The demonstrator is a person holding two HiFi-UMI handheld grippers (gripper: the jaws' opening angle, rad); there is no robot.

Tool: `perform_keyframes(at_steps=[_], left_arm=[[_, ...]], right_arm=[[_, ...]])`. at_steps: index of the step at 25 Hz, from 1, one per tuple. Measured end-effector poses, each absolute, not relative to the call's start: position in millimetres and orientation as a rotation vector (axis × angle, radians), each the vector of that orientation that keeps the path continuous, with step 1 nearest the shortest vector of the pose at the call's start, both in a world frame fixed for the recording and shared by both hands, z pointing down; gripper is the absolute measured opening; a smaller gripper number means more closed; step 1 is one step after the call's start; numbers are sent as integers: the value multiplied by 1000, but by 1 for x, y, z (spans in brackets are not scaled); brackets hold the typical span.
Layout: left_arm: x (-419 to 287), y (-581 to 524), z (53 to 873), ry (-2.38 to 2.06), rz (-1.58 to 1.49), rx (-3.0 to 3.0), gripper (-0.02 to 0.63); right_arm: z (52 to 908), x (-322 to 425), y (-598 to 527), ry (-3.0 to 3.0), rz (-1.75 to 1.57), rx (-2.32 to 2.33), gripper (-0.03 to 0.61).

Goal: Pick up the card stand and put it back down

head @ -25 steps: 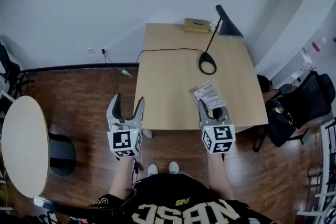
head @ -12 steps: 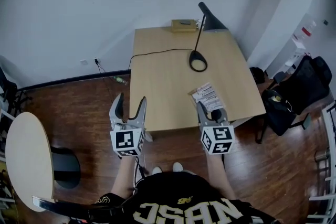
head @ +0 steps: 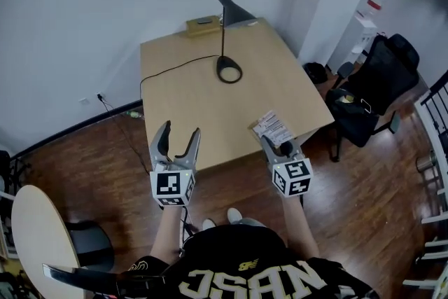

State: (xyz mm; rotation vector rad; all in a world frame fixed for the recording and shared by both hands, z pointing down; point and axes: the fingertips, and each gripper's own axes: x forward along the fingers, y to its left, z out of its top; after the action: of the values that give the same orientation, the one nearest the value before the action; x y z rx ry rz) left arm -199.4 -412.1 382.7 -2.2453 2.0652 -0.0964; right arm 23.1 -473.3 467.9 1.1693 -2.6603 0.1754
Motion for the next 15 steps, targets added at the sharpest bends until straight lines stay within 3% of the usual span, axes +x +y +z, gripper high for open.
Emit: perform_keyframes(at_steps=[8, 15], left_arm=[[-140, -436, 426, 1939, -209, -2432, 318], [-108, -451, 489, 1894, -332, -2548, 318]], right_arm=[[576, 67, -497, -2543, 233, 1091, 137], [679, 62, -542, -2513, 238, 923, 137]])
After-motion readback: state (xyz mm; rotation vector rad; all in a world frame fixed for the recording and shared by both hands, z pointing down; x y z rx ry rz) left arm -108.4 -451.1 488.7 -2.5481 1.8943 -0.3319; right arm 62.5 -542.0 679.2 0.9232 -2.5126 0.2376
